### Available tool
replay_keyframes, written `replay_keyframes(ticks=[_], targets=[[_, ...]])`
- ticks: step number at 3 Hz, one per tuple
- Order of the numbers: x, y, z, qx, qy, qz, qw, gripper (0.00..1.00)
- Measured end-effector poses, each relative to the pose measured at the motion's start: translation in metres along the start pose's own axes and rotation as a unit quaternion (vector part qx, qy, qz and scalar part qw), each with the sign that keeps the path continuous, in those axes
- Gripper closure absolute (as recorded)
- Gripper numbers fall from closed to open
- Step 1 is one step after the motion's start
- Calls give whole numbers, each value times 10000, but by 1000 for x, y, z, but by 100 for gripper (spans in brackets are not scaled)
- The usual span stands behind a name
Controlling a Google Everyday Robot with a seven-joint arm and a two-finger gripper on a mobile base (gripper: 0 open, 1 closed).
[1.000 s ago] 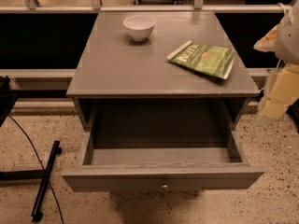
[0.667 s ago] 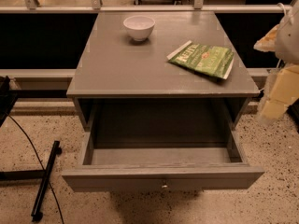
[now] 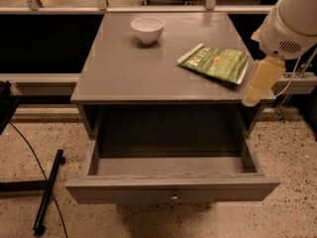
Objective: Place green rice chip bag into top drawer
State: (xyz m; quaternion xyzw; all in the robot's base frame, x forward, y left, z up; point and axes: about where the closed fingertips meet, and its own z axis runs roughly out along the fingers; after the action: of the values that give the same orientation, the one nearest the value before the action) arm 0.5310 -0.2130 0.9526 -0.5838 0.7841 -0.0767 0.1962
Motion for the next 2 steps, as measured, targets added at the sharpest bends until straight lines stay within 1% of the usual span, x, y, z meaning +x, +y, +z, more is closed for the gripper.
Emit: replay_keyframes(ticks=[1,2], targets=[[6,-32,33,190,9,97,9998,0],[14,-55,66,261,-243,103,9993,0]])
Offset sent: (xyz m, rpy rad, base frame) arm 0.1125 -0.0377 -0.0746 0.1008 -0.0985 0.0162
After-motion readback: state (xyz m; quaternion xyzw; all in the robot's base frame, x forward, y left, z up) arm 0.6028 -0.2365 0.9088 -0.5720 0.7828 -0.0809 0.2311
